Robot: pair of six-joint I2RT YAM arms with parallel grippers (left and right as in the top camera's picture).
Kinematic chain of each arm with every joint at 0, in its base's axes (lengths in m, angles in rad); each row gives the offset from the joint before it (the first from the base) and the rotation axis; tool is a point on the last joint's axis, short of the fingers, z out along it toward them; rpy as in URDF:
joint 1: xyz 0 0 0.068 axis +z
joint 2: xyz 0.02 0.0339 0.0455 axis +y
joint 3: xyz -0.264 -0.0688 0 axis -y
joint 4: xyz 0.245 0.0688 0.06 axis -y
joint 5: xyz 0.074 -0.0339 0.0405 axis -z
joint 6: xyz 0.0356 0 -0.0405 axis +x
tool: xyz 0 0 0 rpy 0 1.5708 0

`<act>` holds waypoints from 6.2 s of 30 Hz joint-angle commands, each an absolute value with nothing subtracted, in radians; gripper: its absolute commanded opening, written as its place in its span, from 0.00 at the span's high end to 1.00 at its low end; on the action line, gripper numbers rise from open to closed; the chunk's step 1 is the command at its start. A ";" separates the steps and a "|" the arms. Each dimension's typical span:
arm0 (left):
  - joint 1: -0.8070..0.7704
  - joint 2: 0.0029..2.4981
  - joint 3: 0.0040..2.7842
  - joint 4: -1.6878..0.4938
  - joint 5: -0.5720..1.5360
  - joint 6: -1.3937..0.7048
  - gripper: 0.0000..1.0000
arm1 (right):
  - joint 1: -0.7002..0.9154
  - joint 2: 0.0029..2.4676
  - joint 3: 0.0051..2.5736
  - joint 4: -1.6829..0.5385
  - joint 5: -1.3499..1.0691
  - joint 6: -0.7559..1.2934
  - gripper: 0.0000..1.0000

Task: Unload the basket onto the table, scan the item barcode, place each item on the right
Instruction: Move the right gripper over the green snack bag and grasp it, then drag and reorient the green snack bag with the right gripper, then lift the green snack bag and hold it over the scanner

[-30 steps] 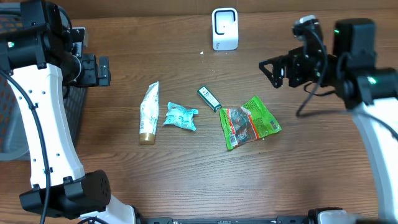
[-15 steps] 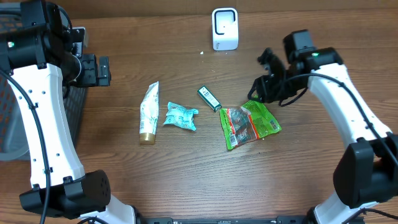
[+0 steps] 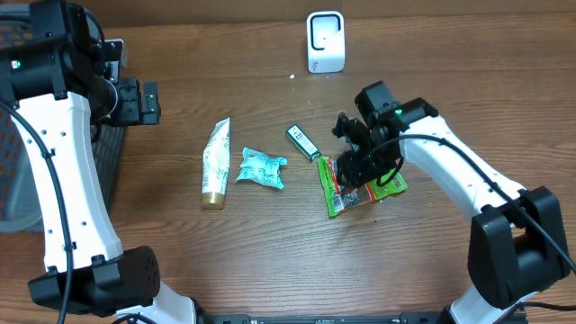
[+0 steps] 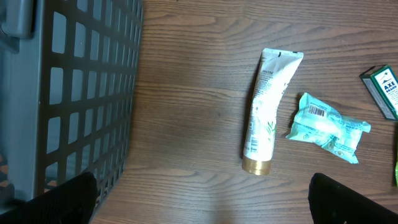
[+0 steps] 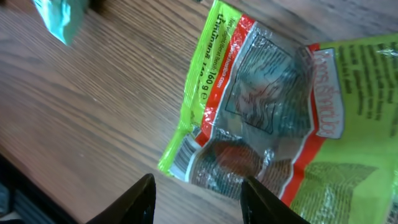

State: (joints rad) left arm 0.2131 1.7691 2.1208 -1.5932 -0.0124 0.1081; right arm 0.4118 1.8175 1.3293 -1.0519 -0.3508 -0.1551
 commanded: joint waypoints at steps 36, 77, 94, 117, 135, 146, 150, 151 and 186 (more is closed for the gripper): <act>0.216 1.754 2.127 -1.592 -0.015 0.120 0.00 | 0.169 1.846 1.620 -1.261 -0.047 0.154 0.17; 0.216 1.754 2.127 -1.592 -0.015 0.120 0.00 | -0.022 1.857 0.923 -0.705 -0.439 0.056 0.96; 0.216 1.754 2.127 -1.592 -0.015 0.120 0.00 | -0.036 1.856 1.180 -0.668 -0.382 0.384 0.78; 0.216 1.754 2.127 -1.592 -0.015 0.120 0.00 | -0.014 1.943 0.986 -0.480 -0.382 0.242 0.35; 0.216 1.754 2.127 -1.592 -0.015 0.120 0.00 | -0.071 1.971 1.109 -0.630 -0.733 0.099 0.96; 0.216 1.754 2.127 -1.592 -0.015 0.120 0.00 | -0.093 1.774 1.373 -0.906 -0.882 -0.002 0.96; 0.216 1.754 2.127 -1.592 -0.015 0.120 0.00 | -0.093 1.710 1.377 -0.884 -0.955 0.011 0.96; 0.216 1.754 2.127 -1.592 -0.015 0.120 0.00 | -0.094 1.699 1.377 -0.880 -0.969 0.029 0.96; 0.216 1.754 2.127 -1.592 -0.015 0.120 0.00 | -0.105 1.631 1.377 0.554 -1.547 1.180 0.96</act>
State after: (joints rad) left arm 0.2131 1.7691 2.1208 -1.5929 -0.0124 0.1081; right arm -0.1047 1.6707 1.3544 0.5110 -1.5318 1.0157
